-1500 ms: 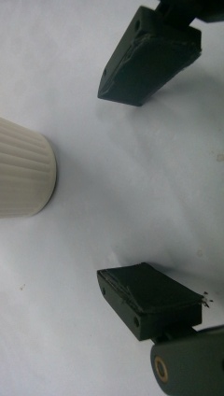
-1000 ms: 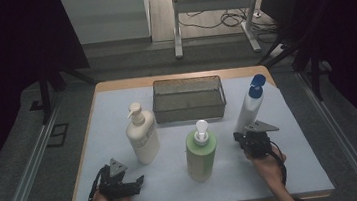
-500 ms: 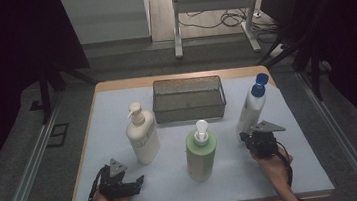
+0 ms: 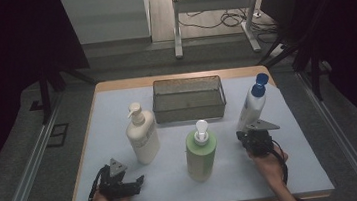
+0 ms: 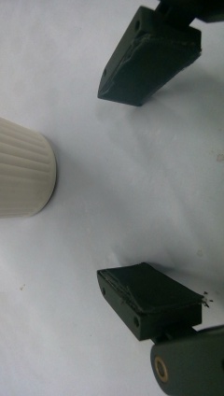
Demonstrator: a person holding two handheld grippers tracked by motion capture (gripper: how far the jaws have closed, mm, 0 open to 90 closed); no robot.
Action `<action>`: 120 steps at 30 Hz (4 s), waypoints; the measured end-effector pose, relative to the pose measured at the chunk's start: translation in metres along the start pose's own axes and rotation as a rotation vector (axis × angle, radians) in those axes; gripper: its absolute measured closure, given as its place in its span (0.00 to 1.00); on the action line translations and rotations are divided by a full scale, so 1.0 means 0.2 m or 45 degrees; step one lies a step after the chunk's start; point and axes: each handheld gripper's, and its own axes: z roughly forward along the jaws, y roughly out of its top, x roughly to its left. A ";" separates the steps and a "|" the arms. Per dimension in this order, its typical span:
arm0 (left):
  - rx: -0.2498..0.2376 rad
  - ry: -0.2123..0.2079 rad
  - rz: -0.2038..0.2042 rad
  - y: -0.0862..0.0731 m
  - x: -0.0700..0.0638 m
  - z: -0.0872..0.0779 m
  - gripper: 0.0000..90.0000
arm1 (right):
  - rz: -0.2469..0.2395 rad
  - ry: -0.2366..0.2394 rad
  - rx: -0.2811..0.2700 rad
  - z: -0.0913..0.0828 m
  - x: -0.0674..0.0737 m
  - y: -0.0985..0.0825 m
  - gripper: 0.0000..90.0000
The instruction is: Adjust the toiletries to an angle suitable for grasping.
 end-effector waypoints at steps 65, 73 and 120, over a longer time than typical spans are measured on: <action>0.001 -0.001 -0.001 0.00 0.00 0.00 0.14 | -0.006 0.082 -0.003 -0.38 -0.34 0.03 0.37; -0.001 -0.002 -0.005 0.00 0.00 0.00 0.14 | -0.024 0.068 -0.020 -0.37 -0.36 0.11 0.32; 0.000 -0.002 -0.005 0.00 0.00 0.00 0.14 | -0.083 0.059 0.000 -0.21 -0.35 0.34 0.45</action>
